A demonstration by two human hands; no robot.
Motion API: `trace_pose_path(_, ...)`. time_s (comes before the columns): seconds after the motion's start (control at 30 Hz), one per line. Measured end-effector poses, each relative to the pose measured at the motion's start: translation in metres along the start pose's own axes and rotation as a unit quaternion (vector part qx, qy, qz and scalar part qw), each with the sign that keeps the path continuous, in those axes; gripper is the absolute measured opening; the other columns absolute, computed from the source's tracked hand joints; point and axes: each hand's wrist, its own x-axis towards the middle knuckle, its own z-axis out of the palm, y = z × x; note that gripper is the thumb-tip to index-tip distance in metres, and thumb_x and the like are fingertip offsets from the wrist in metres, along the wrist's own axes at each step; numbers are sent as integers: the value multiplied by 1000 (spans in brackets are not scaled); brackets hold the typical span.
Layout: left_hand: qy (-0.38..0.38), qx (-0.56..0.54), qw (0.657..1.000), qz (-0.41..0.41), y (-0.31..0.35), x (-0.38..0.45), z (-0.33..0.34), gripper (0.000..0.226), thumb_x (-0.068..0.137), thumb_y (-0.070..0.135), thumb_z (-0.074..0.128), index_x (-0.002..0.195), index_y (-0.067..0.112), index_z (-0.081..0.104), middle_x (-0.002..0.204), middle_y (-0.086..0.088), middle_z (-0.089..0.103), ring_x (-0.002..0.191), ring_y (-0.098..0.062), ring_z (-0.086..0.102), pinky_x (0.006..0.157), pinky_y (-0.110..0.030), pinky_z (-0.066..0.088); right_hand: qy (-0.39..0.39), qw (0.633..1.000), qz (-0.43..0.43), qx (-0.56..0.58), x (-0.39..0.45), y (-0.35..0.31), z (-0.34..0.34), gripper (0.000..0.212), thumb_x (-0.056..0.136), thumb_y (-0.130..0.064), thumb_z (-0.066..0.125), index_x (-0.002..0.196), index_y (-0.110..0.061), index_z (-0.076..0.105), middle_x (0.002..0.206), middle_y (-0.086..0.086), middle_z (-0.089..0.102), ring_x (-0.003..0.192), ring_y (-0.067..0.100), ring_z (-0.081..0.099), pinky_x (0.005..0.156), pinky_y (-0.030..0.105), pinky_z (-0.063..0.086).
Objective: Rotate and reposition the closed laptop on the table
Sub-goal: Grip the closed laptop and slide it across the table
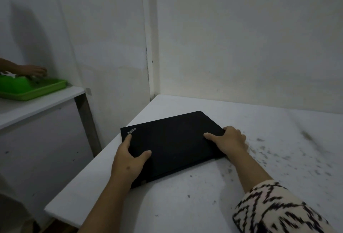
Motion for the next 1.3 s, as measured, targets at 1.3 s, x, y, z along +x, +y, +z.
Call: trace_pose_path(1.3, -204, -47, 973, 93, 89, -10, 223, 69, 78, 22, 69, 140, 19, 37, 139, -6, 50, 124, -23, 49, 103, -38, 45, 174, 970, 171, -5, 28, 187, -153, 73, 72, -60, 67, 120, -7, 56, 122, 20, 55, 116, 39, 47, 94, 51, 47)
